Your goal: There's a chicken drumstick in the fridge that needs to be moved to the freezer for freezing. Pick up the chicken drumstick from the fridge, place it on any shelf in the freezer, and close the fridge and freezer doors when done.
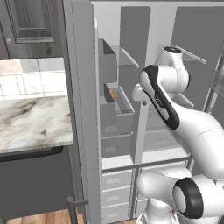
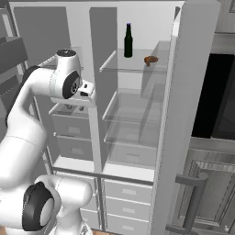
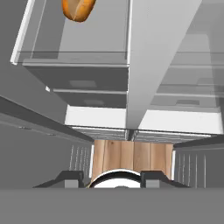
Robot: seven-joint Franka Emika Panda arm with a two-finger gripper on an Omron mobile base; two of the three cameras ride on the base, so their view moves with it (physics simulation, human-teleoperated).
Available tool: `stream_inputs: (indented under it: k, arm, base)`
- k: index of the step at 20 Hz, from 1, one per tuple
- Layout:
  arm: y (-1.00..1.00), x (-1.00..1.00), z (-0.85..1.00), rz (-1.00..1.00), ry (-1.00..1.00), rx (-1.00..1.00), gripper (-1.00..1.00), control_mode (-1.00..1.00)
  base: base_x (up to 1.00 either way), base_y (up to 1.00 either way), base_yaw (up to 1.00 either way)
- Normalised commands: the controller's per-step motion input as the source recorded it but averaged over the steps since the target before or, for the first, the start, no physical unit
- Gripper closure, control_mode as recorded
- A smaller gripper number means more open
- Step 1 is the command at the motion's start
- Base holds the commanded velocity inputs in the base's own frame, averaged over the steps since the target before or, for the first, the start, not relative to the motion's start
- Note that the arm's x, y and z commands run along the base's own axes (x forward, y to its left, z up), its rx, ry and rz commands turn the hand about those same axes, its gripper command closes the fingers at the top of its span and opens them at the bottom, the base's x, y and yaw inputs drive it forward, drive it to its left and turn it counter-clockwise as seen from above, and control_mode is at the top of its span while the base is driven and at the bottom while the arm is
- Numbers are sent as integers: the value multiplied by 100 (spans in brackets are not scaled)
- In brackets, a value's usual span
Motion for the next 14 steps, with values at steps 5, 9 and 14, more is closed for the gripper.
stream_inputs:
  k: [5, 9, 14]
  arm:
    - [-2, -39, 0, 0, -6, 0, -100, -100]
    - [0, -74, 20, -5, -7, -2, -100, -100]
    - [-17, -48, 45, -7, -19, -9, -100, -100]
  base:
    - [0, 0, 0]
    - [0, 0, 0]
    - [0, 0, 0]
